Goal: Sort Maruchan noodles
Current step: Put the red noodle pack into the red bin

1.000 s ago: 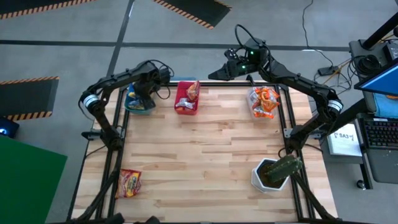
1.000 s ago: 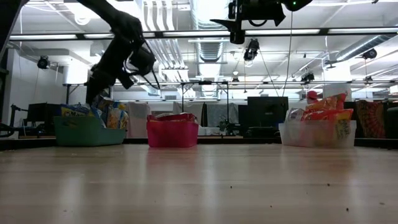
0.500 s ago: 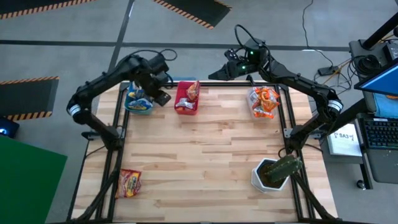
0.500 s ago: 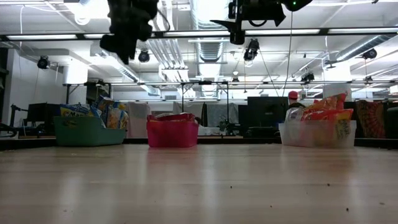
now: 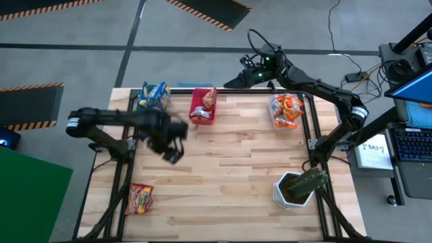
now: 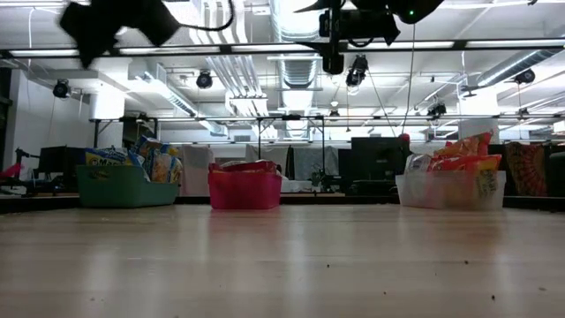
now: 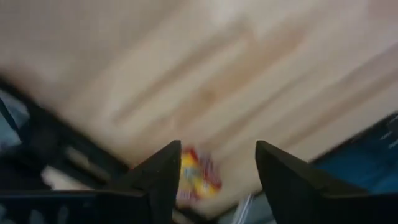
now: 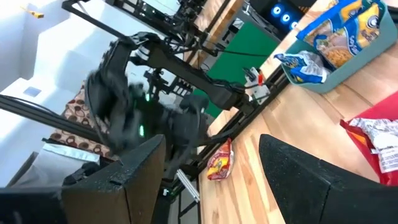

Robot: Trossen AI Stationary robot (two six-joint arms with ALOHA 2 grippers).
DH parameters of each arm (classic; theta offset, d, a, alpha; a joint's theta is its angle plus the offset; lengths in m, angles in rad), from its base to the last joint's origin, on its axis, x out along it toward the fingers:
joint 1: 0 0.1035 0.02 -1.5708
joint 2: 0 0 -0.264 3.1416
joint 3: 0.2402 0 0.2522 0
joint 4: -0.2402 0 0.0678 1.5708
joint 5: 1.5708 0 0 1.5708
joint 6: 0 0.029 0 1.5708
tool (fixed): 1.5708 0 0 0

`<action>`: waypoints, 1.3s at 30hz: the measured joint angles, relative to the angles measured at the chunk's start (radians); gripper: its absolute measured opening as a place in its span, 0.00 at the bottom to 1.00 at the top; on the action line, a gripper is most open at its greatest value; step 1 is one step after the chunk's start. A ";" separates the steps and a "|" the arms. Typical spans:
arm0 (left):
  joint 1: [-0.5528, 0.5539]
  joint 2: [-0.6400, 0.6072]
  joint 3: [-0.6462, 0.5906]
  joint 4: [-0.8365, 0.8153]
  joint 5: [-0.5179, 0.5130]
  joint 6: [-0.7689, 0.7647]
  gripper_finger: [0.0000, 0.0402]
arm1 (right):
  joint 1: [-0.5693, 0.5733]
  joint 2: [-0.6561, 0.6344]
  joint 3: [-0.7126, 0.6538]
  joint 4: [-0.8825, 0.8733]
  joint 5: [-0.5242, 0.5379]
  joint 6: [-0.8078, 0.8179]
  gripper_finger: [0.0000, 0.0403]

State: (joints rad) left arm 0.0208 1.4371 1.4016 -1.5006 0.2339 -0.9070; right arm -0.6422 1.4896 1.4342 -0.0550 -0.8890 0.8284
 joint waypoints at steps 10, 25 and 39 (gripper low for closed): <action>-0.337 -0.004 -0.328 0.160 0.209 -0.409 0.56 | -0.002 0.040 0.000 0.000 -0.005 0.000 0.62; -0.454 0.084 -0.581 0.444 0.187 -0.651 0.56 | -0.002 0.044 0.000 0.000 -0.012 0.022 0.62; -0.460 0.163 -0.617 0.621 0.187 -0.632 0.37 | -0.002 0.036 0.000 0.000 -0.036 0.038 0.62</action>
State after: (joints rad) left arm -0.4389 1.5997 0.7845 -0.8796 0.4213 -1.5395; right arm -0.6441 1.5261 1.4342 -0.0547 -0.9254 0.8661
